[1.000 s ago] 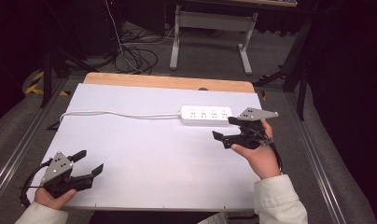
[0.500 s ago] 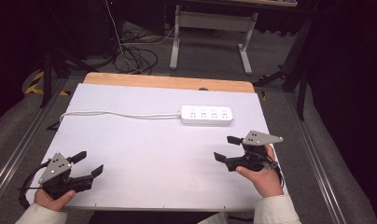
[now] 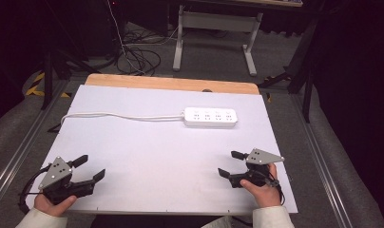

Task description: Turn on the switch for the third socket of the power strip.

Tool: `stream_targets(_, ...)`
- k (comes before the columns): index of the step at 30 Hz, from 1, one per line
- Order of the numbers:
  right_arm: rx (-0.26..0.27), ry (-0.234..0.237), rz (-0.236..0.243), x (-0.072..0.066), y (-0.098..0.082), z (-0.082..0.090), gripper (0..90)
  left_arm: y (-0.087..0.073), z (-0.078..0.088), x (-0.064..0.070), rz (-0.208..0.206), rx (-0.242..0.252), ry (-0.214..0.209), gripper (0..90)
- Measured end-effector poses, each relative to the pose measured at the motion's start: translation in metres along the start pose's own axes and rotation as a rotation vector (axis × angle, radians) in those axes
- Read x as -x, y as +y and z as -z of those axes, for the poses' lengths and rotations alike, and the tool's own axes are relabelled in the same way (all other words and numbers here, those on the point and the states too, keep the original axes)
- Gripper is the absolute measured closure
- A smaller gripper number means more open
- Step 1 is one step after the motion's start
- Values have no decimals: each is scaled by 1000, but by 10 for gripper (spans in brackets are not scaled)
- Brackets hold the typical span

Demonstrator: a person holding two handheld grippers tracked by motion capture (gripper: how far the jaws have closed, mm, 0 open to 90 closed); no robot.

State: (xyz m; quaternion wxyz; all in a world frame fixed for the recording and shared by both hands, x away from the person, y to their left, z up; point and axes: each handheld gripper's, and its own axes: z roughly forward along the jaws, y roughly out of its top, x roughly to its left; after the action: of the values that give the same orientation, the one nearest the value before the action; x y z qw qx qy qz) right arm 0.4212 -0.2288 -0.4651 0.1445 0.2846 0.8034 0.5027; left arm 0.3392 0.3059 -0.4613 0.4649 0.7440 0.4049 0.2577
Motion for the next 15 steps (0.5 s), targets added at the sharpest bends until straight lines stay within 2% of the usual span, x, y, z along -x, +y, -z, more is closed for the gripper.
stream_targets(4,-41,-11,11,-2,-11,-5,165,-1,0,-1,-12,-1,9,219)
stream_targets(9,-45,-29,-2,-5,-24,-4,165,-4,1,-1,-21,-1,17,202)
stream_targets(15,-86,-19,-7,-3,-29,-7,168,-5,1,0,-19,14,16,194)
